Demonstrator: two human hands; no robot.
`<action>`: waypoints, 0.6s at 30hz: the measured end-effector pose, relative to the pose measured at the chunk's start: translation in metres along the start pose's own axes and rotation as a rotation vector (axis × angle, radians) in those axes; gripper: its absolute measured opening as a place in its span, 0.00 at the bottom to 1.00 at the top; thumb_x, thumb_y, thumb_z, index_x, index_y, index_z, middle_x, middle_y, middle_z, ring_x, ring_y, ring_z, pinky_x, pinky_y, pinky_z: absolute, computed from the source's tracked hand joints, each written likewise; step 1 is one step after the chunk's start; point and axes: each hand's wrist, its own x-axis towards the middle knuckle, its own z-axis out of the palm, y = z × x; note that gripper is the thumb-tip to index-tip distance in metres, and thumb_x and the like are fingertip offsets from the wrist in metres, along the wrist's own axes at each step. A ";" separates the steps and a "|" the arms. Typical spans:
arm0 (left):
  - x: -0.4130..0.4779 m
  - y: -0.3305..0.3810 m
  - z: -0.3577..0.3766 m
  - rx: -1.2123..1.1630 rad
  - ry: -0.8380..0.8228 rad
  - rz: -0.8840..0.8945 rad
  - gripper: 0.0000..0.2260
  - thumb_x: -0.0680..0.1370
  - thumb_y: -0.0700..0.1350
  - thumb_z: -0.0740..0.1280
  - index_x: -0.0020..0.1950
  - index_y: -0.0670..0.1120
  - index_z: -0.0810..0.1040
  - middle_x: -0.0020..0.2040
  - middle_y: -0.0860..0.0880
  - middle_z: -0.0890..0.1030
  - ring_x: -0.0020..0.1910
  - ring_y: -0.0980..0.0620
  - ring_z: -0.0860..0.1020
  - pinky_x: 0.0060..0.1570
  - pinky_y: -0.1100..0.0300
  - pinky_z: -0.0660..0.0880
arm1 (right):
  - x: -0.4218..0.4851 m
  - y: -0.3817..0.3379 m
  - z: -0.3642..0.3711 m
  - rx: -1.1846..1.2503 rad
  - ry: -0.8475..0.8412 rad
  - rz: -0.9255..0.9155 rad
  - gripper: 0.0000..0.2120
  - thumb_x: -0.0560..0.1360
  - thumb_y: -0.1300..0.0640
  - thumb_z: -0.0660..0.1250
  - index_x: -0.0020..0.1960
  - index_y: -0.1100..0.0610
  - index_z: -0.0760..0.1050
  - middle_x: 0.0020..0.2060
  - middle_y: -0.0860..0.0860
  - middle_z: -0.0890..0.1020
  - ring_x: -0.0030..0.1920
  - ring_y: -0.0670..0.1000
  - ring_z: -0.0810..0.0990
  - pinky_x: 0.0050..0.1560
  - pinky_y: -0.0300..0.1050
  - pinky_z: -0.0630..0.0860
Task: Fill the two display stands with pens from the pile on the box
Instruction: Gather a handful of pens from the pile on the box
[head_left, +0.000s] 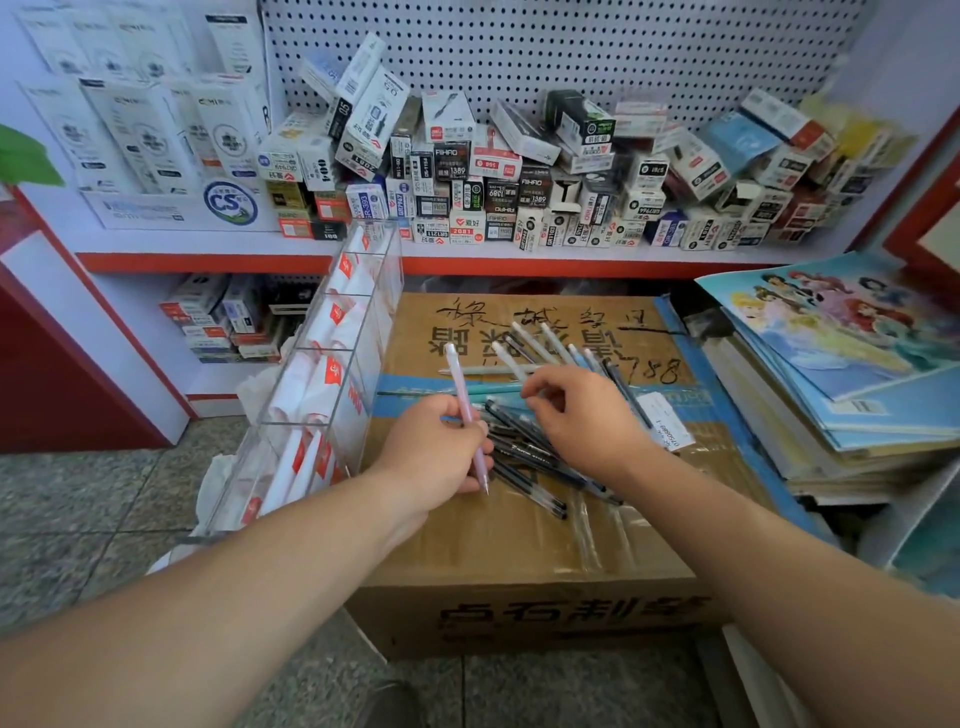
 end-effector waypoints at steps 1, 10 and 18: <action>0.000 0.000 0.001 0.003 -0.005 -0.002 0.05 0.84 0.42 0.65 0.58 0.48 0.78 0.50 0.44 0.85 0.48 0.48 0.85 0.46 0.53 0.85 | -0.002 0.000 -0.002 0.060 0.002 0.038 0.03 0.81 0.58 0.67 0.52 0.51 0.78 0.41 0.46 0.81 0.37 0.45 0.78 0.34 0.35 0.73; -0.010 0.011 0.016 -0.158 -0.152 -0.063 0.08 0.83 0.41 0.66 0.60 0.48 0.81 0.53 0.40 0.85 0.52 0.43 0.86 0.49 0.49 0.85 | -0.032 -0.017 -0.017 0.485 -0.106 0.219 0.06 0.75 0.59 0.76 0.51 0.53 0.82 0.42 0.49 0.87 0.39 0.43 0.85 0.38 0.34 0.79; -0.010 0.009 0.015 -0.138 -0.197 -0.106 0.07 0.83 0.40 0.67 0.60 0.43 0.81 0.50 0.43 0.87 0.50 0.44 0.87 0.47 0.51 0.85 | -0.043 -0.007 -0.034 0.340 -0.189 0.137 0.09 0.79 0.64 0.69 0.51 0.52 0.83 0.40 0.46 0.85 0.41 0.44 0.84 0.42 0.38 0.82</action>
